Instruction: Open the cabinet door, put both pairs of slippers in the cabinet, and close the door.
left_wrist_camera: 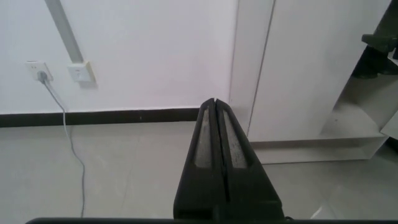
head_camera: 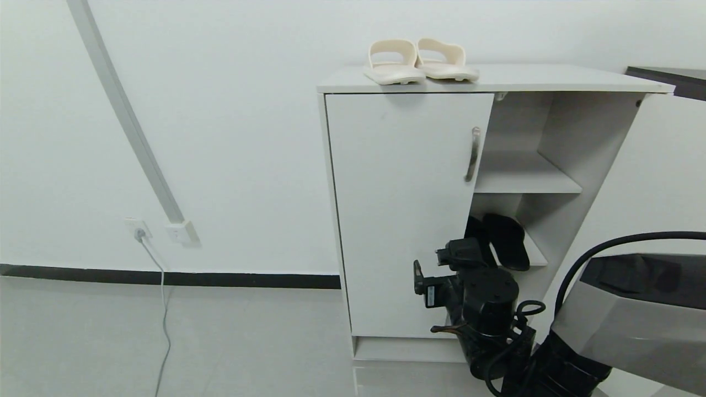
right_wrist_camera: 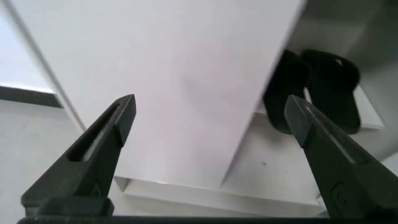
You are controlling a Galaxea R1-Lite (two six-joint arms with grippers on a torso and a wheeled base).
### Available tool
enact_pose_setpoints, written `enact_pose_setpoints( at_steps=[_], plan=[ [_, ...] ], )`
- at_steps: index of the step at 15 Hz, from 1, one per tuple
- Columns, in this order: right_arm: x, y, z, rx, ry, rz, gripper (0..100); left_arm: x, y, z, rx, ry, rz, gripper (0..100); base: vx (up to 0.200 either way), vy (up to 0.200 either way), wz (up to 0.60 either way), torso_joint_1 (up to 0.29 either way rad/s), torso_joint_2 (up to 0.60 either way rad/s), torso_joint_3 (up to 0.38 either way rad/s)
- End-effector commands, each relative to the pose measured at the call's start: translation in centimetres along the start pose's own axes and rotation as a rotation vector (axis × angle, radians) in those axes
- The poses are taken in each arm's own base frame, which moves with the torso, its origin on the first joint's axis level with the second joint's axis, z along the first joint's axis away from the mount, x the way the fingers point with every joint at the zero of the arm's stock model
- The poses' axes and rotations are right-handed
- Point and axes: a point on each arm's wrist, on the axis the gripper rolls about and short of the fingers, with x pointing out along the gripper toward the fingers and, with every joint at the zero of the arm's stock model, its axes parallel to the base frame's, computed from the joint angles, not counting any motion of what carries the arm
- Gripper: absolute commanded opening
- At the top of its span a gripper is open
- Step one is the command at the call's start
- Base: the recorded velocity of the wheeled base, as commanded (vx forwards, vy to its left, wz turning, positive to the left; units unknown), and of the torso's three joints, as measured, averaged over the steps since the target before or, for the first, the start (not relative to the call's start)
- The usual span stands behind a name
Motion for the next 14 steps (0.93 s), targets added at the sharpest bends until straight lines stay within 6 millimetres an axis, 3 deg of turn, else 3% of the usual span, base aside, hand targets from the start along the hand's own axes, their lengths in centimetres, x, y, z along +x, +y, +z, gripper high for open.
enact_pose_setpoints(
  at_steps=[1, 3, 14],
  plan=[
    [0.1, -0.38, -0.17, -0.018, 0.008, -0.005, 100, 0.01, 0.0, 0.0, -0.001, 0.001, 0.0, 0, 0.0, 0.0, 0.0, 0.0, 0.0, 0.0],
    [-0.29, -0.62, -0.11, -0.024, 0.015, 0.056, 100, 0.01, 0.0, 0.0, 0.001, 0.001, 0.0, 0, 0.0, 0.0, 0.0, 0.0, 0.0, 0.0],
    [-0.02, -0.96, -0.17, -0.024, 0.01, 0.046, 100, 0.01, 0.0, 0.0, 0.001, 0.001, -0.001, 0, 0.0, 0.0, 0.0, 0.0, 0.0, 0.0]
  ],
)
